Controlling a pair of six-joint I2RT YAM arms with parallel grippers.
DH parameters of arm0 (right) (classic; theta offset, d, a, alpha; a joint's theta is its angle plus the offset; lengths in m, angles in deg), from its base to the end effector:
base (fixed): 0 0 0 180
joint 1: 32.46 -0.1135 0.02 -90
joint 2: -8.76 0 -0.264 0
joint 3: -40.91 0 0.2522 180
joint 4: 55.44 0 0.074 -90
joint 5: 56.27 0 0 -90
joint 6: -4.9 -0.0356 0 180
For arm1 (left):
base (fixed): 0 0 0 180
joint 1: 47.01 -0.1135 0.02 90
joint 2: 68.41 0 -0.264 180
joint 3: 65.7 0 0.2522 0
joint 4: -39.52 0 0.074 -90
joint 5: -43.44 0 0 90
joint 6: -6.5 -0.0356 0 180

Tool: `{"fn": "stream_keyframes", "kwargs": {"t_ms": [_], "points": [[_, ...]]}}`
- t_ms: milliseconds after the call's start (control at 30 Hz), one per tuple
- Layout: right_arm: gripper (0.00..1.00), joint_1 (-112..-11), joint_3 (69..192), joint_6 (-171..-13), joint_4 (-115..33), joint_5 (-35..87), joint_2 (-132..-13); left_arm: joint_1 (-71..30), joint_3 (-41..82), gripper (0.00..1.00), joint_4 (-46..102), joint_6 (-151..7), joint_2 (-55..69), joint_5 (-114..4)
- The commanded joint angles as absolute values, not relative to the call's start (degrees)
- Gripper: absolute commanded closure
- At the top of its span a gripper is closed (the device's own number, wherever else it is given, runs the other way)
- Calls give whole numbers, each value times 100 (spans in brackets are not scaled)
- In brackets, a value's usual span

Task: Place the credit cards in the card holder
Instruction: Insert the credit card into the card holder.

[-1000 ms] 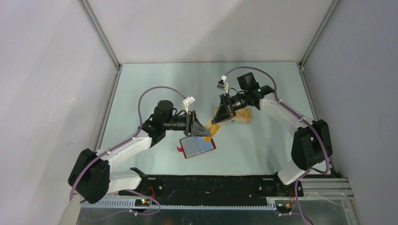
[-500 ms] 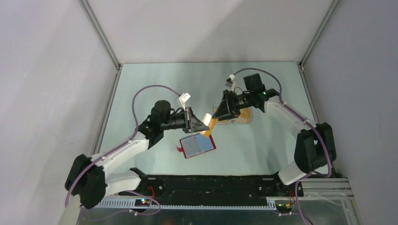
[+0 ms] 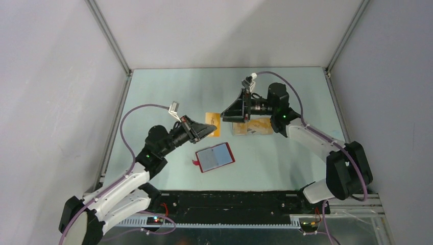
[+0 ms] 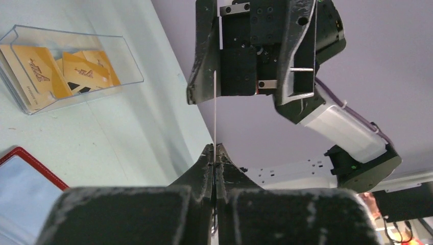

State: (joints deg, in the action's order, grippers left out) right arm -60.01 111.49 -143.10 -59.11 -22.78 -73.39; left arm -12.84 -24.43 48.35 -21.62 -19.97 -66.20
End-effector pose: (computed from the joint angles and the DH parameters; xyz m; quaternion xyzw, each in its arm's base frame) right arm 0.2733 0.1761 0.3116 -0.1255 0.7226 0.6549 0.1822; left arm 0.1609 -0.1237 0.2827 -0.0456 0.6959 -0.6049 0.3843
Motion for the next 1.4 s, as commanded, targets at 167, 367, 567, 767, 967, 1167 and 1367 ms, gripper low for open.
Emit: {"fn": "stream_keyframes", "kwargs": {"t_ms": [167,367,567,767,967,1167,1367], "points": [[41,-6360,11108,-16318,-8951,-2472,-8043,-1262,-2656,100,5794,-1688,-2285,-6236],[52,-6523,11110,-16233,-8889,-2514,-8075,-1262,-2700,100,5879,-1644,-2239,-6230],[68,-6626,11109,-16567,-9334,-2650,-8222,-1260,-2736,100,5963,-1600,-2145,-6253],[87,-6634,11133,-16288,-9002,-2762,-8220,-1262,-2729,93,6052,-1559,-1993,-6353],[100,-6367,11134,-15078,-7387,-2740,-7946,-1269,-2875,27,6045,-1614,-1891,-6549],[100,-5598,11268,-13036,-4606,-2537,-7618,-1326,-3338,19,4743,-2008,-1970,-6289],[100,-5675,11771,-11011,-1770,-1807,-8293,-1371,-3027,23,1812,-2561,-2031,-5045]]}}
